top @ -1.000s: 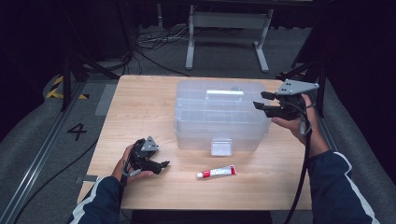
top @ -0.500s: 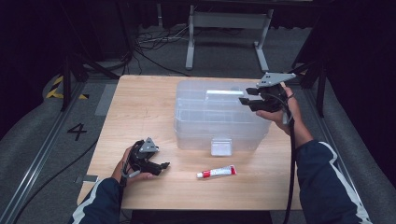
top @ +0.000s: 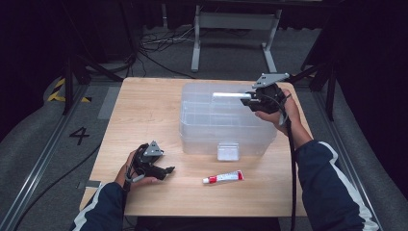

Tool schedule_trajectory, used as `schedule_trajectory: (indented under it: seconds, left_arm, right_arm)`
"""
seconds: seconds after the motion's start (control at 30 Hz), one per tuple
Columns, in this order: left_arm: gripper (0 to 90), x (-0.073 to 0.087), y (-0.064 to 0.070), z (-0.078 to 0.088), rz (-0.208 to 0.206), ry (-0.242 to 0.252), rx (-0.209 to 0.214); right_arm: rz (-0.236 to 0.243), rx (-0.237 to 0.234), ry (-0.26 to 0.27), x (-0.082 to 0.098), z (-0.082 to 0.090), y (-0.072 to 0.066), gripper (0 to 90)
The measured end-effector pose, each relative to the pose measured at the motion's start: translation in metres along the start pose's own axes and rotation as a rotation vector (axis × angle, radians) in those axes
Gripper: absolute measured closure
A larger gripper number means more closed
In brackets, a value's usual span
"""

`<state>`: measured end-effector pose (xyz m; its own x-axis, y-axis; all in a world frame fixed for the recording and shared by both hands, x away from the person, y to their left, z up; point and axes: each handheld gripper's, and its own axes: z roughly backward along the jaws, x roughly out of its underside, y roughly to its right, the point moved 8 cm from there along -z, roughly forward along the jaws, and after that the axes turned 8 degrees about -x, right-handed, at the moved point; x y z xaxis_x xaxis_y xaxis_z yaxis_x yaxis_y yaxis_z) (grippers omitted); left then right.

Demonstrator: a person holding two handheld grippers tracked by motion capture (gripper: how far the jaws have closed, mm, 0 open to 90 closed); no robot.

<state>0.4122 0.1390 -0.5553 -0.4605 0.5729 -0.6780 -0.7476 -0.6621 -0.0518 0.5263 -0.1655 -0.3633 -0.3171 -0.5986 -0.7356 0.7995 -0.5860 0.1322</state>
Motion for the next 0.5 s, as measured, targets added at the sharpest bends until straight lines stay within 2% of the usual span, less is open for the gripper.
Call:
schedule_trajectory:
  seconds: [0.1,0.33,0.5]
  left_arm:
    - [23.2,0.000,-0.001,0.000,0.010,-0.001,-0.005]
    - [25.3,-0.003,-0.006,0.003,0.017,0.003,-0.025]
    - [31.3,-0.016,-0.009,0.011,0.029,0.060,-0.028]
  right_arm:
    - [0.002,-0.002,0.001,0.000,0.000,0.000,68.6]
    - [-0.023,-0.045,0.022,0.000,0.000,0.003,68.7]
    - [-0.023,-0.051,0.020,0.000,0.000,0.004,68.8]
